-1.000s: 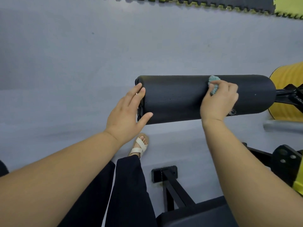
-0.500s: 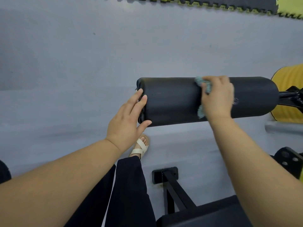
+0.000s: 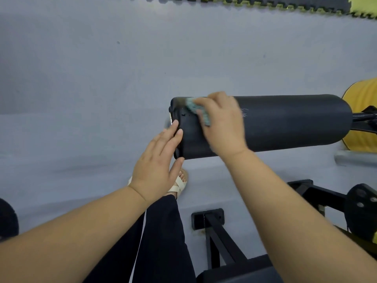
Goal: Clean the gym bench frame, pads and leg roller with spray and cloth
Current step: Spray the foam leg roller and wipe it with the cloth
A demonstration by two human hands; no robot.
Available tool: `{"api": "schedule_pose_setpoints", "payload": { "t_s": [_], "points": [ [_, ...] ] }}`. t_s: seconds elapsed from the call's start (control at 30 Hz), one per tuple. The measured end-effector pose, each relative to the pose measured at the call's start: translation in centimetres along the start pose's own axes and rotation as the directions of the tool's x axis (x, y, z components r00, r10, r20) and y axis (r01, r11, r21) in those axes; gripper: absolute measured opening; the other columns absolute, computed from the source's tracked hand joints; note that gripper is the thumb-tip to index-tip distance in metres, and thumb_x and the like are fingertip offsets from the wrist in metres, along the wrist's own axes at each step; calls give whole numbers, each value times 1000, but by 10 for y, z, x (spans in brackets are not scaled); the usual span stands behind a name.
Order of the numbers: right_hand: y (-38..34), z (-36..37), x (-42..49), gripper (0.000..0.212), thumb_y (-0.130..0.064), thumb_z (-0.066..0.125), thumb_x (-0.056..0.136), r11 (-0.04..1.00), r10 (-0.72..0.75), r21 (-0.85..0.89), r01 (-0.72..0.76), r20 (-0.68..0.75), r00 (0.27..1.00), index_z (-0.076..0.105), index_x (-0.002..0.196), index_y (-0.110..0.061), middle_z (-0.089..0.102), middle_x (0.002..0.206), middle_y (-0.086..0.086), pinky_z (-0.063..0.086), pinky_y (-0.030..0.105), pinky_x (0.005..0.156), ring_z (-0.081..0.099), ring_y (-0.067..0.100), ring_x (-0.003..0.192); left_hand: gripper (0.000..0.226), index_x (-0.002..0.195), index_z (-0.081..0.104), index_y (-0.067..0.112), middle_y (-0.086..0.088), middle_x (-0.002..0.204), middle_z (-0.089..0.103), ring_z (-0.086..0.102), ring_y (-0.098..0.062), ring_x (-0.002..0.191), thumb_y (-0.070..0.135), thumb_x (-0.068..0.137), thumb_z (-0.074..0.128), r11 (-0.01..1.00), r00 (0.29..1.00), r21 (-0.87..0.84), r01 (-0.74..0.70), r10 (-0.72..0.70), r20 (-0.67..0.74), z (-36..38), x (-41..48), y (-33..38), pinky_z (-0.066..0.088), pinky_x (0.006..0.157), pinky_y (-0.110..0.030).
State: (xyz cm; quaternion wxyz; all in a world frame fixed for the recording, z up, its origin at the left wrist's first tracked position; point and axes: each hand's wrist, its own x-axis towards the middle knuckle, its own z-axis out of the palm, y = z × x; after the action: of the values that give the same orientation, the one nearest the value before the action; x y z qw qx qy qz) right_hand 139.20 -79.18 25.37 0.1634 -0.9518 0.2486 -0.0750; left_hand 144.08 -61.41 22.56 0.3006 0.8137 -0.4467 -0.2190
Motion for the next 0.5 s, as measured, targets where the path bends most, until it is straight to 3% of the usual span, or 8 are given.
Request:
{"api": "schedule_pose_setpoints", "payload": {
  "t_s": [0.1,0.17,0.23,0.3,0.33,0.4,0.5],
  "points": [
    [66,-26,-15,23,-18,55,84,962,242,-98,-255,-128,962,71,100,-12,61,98,19,42,37,74,55,41,80,43,119,56,7,-8,132,53,50,-25,112,34,86,46,996,998,-83,39,-42,-37,-16,14,7,32,96,-20],
    [95,-43,-24,28,-21,50,90,873,442,-133,-469,-193,876,67,112,-13,56,112,18,37,37,84,52,41,95,46,114,55,10,-6,124,54,51,-27,110,42,81,51,986,991,-118,116,-123,-51,-25,33,14,33,93,-21],
    [104,-51,-28,30,-21,49,95,758,606,-127,-640,-223,763,61,122,-17,50,124,14,34,33,90,47,36,107,63,131,45,14,-2,140,40,39,-22,127,45,79,63,966,976,-143,217,-218,10,-27,54,22,29,101,-23],
    [91,-47,-21,31,-21,48,95,687,680,-115,-717,-245,691,59,124,-19,48,128,12,33,33,92,47,36,108,78,143,29,18,6,152,22,25,-13,138,41,79,68,947,958,-152,282,-269,98,-25,67,25,26,107,-26],
    [78,-40,-15,30,-21,49,94,684,684,-118,-720,-239,689,61,122,-19,49,127,13,33,36,91,49,38,105,81,145,26,19,8,153,19,23,-11,139,40,80,68,947,956,-147,286,-270,118,-23,68,24,26,107,-26],
    [40,-19,-7,25,-22,54,91,778,594,-110,-619,-195,781,66,112,-18,56,114,17,38,41,81,53,41,91,82,146,26,19,9,153,20,24,-8,138,39,79,70,951,961,-152,269,-254,111,-21,66,22,29,105,-26],
    [-22,9,-4,19,-17,65,79,958,281,-7,-285,-145,949,71,96,-15,61,90,16,45,38,62,54,36,66,82,142,33,16,5,151,26,30,-10,136,31,73,75,962,975,-160,223,-219,43,-19,57,21,36,101,-28]
  ]
}}
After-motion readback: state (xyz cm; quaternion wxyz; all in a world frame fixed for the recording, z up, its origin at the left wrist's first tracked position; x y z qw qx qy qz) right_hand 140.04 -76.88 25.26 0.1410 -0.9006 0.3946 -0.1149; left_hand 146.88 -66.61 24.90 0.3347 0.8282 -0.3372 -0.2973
